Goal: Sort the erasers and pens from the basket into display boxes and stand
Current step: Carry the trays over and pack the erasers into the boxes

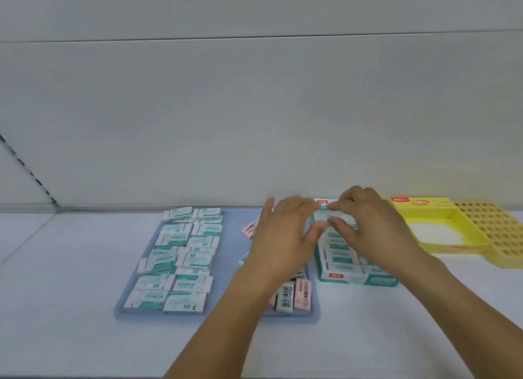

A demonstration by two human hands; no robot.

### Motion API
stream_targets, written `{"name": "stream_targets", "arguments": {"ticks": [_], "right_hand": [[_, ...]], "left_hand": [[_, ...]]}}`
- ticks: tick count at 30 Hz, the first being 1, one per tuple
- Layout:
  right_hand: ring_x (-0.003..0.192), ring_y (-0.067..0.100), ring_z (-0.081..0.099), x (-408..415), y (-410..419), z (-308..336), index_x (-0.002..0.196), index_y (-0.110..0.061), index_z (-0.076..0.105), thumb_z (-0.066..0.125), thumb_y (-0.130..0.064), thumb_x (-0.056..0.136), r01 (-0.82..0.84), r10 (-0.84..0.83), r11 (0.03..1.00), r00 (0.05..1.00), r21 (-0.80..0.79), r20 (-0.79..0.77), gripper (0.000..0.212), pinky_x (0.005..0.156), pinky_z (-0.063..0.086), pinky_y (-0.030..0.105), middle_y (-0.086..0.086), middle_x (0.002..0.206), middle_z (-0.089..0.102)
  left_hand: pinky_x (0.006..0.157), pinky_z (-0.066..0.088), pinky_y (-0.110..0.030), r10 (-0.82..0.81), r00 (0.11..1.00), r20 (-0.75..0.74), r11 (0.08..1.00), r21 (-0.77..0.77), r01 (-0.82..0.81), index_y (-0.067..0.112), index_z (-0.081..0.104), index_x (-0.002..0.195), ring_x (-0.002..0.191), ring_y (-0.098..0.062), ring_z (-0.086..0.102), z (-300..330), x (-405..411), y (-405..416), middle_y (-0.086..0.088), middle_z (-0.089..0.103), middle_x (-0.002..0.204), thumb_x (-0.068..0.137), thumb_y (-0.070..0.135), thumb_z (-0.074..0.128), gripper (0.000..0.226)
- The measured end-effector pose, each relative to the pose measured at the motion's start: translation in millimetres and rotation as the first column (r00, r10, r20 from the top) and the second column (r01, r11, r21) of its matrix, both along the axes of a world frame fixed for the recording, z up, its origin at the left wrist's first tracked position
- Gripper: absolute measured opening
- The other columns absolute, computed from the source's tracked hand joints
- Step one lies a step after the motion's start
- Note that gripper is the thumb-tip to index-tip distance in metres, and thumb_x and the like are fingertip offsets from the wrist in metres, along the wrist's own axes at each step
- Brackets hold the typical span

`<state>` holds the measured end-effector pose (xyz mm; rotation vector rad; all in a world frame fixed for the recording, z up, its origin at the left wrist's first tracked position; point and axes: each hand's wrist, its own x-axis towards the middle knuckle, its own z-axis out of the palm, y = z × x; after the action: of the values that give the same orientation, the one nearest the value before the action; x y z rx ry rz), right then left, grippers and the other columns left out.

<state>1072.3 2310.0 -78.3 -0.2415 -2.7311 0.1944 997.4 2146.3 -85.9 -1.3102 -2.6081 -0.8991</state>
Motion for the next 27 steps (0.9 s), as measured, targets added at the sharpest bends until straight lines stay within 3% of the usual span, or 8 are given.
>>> {"name": "stream_targets", "arguments": {"ticks": [3, 6, 10, 13, 19, 21, 24, 27], "right_hand": [[0.094, 0.021, 0.056, -10.9, -42.7, 3.9, 0.104, -0.024, 0.072, 0.066, -0.032, 0.087, -0.199, 0.198, 0.969, 0.98, -0.149, -0.025, 0.02, 0.074, 0.048, 0.038, -0.001, 0.098, 0.062], [0.101, 0.017, 0.056, -19.9, -86.6, 5.6, 0.107, -0.028, 0.07, 0.057, -0.045, 0.087, -0.336, 0.354, 0.916, 0.934, -0.22, 0.046, 0.03, 0.084, 0.047, 0.039, -0.006, 0.103, 0.065], [0.109, 0.016, 0.052, -43.3, -136.3, 0.8, 0.12, -0.028, 0.064, 0.053, -0.047, 0.094, -0.416, 0.45, 0.885, 0.88, -0.212, 0.154, 0.034, 0.087, 0.044, 0.037, -0.006, 0.113, 0.06], [0.114, 0.015, 0.047, -63.7, -159.8, -3.2, 0.127, -0.026, 0.056, 0.055, -0.053, 0.09, -0.407, 0.442, 0.895, 0.865, -0.182, 0.237, 0.045, 0.085, 0.043, 0.035, -0.006, 0.12, 0.055], [0.097, 0.02, 0.052, -80.0, -172.2, -6.2, 0.106, -0.013, 0.06, 0.058, -0.041, 0.09, -0.384, 0.423, 0.906, 0.842, -0.179, 0.336, 0.032, 0.081, 0.048, 0.041, 0.002, 0.103, 0.057], [0.086, 0.022, 0.054, -78.1, -170.4, -6.2, 0.095, -0.009, 0.062, 0.055, -0.036, 0.089, -0.366, 0.404, 0.914, 0.864, -0.177, 0.301, 0.028, 0.074, 0.049, 0.041, 0.005, 0.093, 0.06], [0.058, 0.016, 0.046, -70.6, -155.5, -0.4, 0.07, -0.009, 0.055, 0.051, -0.027, 0.092, -0.236, 0.391, 0.802, 0.902, -0.548, 0.185, 0.029, 0.056, 0.038, 0.033, 0.004, 0.069, 0.056], [0.05, 0.011, 0.032, -58.6, -133.7, 10.6, 0.064, -0.014, 0.046, 0.048, -0.02, 0.097, -0.084, 0.326, 0.539, 0.938, -0.838, 0.116, 0.034, 0.049, 0.029, 0.024, -0.002, 0.06, 0.048]], "left_hand": [[0.106, 0.027, -0.024, 0.097, 0.995, -0.024, 0.979, 0.185, -0.091, 0.028, 0.063, 0.123, 0.117, -0.001, 0.046, 1.0, 2.7, -56.6, 0.015, 0.062, 0.121, 0.092, 0.05, 0.038, 0.046], [0.093, 0.033, -0.011, 0.219, 0.975, 0.032, 0.949, 0.224, -0.221, 0.027, 0.069, 0.114, 0.107, 0.004, 0.049, -6.8, -3.9, -125.8, 0.025, 0.058, 0.109, 0.088, 0.049, 0.046, 0.041], [0.093, 0.032, -0.015, 0.354, 0.935, -0.001, 0.933, -0.065, -0.353, 0.022, 0.066, 0.121, 0.116, -0.014, 0.051, -10.3, -21.8, -191.9, 0.005, 0.061, 0.124, 0.09, 0.039, 0.057, 0.037], [0.096, 0.035, -0.02, 0.4, 0.916, 0.041, 0.89, -0.256, -0.377, 0.024, 0.057, 0.131, 0.117, -0.011, 0.048, -9.4, -31.3, -206.0, 0.008, 0.055, 0.133, 0.092, 0.028, 0.063, 0.04], [0.092, 0.041, -0.025, 0.444, 0.896, 0.013, 0.853, -0.312, -0.418, 0.024, 0.056, 0.133, 0.108, -0.014, 0.051, -9.1, -38.3, -202.4, 0.002, 0.059, 0.12, 0.094, 0.03, 0.059, 0.04], [0.09, 0.045, -0.027, 0.484, 0.875, 0.021, 0.851, -0.242, -0.465, 0.024, 0.054, 0.134, 0.104, -0.014, 0.054, -6.7, -35.9, -197.1, 0.002, 0.06, 0.117, 0.096, 0.031, 0.056, 0.039], [0.076, 0.053, -0.021, 0.441, 0.768, 0.465, 0.822, 0.135, -0.553, 0.026, 0.06, 0.124, 0.092, -0.01, 0.064, 3.4, -27.9, -181.4, 0.005, 0.068, 0.105, 0.097, 0.026, 0.056, 0.028], [0.076, 0.058, -0.026, 0.102, 0.583, 0.806, 0.736, 0.334, -0.589, 0.017, 0.066, 0.116, 0.09, -0.017, 0.069, 14.4, -22.7, -156.0, -0.009, 0.072, 0.103, 0.098, 0.019, 0.054, 0.022]]}}
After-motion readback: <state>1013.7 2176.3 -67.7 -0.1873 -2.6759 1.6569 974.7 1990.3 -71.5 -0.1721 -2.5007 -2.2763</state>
